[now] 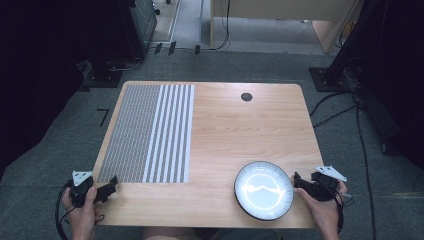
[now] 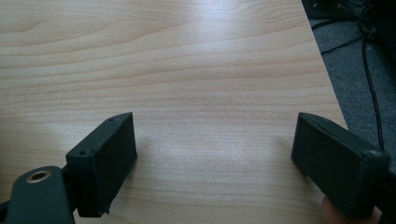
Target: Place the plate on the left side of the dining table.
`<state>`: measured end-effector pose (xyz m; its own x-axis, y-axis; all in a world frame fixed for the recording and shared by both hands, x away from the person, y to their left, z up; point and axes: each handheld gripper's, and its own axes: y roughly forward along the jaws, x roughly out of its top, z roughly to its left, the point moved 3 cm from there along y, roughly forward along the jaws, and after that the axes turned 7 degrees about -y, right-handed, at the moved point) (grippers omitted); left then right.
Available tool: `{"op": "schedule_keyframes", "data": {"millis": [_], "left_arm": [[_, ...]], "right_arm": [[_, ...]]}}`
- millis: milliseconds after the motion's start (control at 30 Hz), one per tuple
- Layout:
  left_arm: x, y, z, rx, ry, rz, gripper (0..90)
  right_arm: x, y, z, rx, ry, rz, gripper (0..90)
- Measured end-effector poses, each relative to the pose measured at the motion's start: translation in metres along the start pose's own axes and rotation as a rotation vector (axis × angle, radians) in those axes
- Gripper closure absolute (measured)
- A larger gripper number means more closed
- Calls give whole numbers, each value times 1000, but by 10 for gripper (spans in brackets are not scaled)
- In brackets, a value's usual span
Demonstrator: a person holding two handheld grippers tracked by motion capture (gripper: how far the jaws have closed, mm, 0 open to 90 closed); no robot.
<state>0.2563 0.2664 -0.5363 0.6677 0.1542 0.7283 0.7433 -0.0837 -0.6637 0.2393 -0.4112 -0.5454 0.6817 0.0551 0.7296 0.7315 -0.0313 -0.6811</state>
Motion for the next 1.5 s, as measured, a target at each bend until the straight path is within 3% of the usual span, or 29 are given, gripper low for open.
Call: {"op": "schedule_keyframes", "data": {"millis": [267, 467, 700, 1000, 1500], "left_arm": [[2, -3, 2, -31, -14, -11, 136], [3, -7, -3, -21, -9, -37, 136], [6, -13, -25, -53, 13, -58, 136], [11, -16, -55, -99, 44, -65, 135], [17, -17, -116, -200, 127, -78, 135]], "right_arm": [[-1, -4, -8, -6, 62, -33, 143], [0, -13, -14, -1, 87, -63, 144], [7, -29, -11, 20, 120, -97, 144], [15, -43, -1, 52, 115, -124, 144], [22, -55, 15, 91, 102, -141, 147]]}}
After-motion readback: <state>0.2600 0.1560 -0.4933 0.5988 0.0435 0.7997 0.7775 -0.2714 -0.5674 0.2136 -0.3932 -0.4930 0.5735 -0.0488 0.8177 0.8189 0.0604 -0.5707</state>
